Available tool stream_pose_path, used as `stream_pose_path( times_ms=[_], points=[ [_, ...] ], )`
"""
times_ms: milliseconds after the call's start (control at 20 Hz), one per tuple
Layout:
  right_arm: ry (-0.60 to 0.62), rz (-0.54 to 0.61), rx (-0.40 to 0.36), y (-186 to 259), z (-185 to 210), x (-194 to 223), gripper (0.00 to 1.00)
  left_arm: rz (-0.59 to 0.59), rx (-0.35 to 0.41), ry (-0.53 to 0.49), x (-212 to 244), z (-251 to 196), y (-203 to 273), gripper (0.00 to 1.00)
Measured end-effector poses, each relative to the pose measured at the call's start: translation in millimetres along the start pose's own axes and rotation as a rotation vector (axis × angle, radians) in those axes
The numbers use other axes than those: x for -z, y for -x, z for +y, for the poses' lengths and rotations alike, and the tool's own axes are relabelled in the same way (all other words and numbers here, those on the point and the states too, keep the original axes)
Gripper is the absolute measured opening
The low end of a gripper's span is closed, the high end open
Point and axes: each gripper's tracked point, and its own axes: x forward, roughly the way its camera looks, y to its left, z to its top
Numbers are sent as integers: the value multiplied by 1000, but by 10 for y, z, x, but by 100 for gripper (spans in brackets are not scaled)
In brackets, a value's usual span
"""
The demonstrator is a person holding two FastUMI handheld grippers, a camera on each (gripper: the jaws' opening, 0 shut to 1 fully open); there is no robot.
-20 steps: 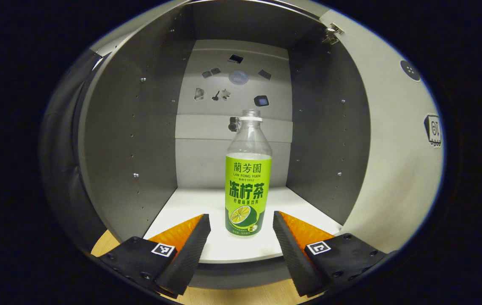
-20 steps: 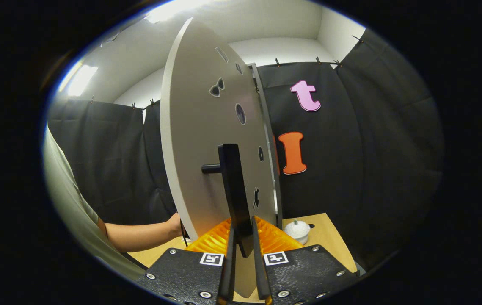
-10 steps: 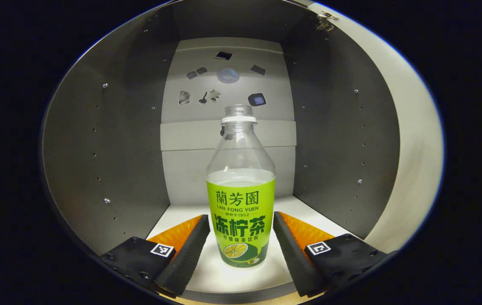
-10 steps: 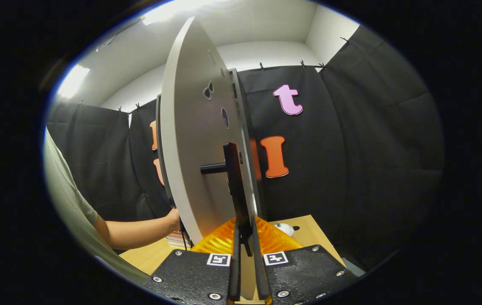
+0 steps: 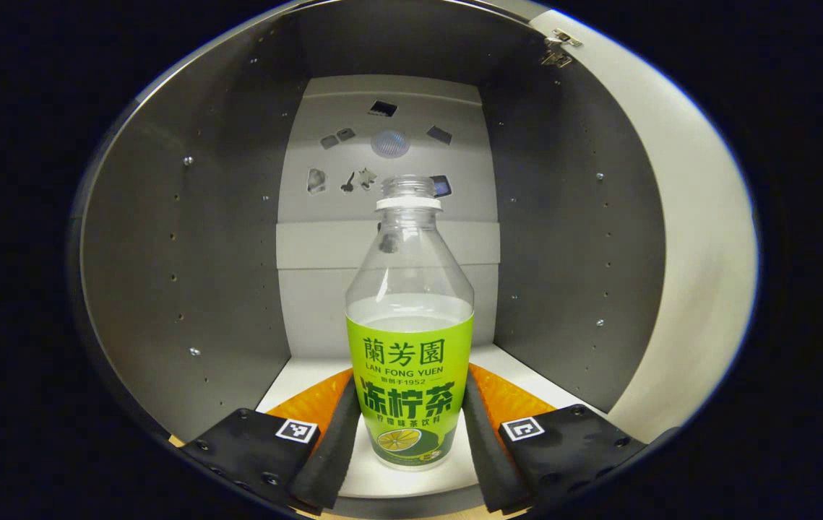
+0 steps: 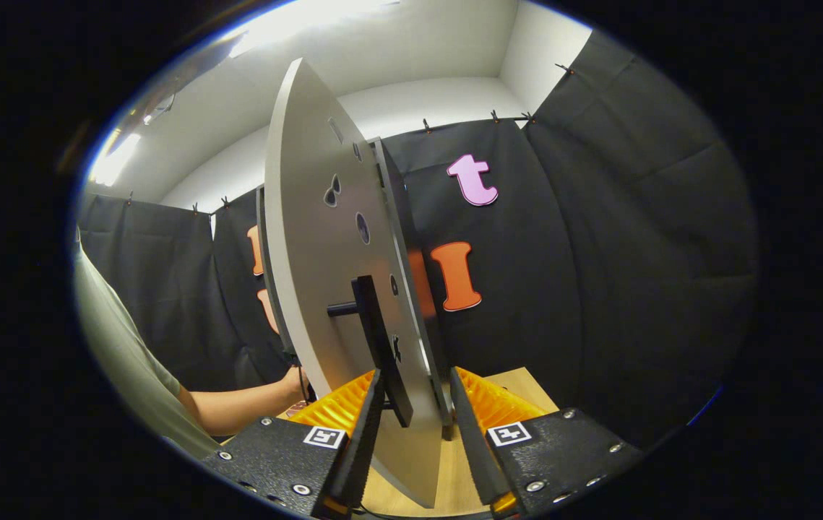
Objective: Open the cabinet door with the right hand, grasp the bottle in the cabinet with the left hand and place it on the coaster, then close the cabinet door with the right hand.
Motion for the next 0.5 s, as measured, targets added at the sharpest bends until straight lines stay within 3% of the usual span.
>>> stream_pose_path(
  times_ms=[200, 500],
  points=[
    [28, 12, -6, 14, -66, -31, 68, -17, 14, 4, 12, 25, 462, 80],
    [58, -21, -29, 12, -120, -220, 70, -10, -53, 24, 203, 362, 1180, 77]
  ],
)
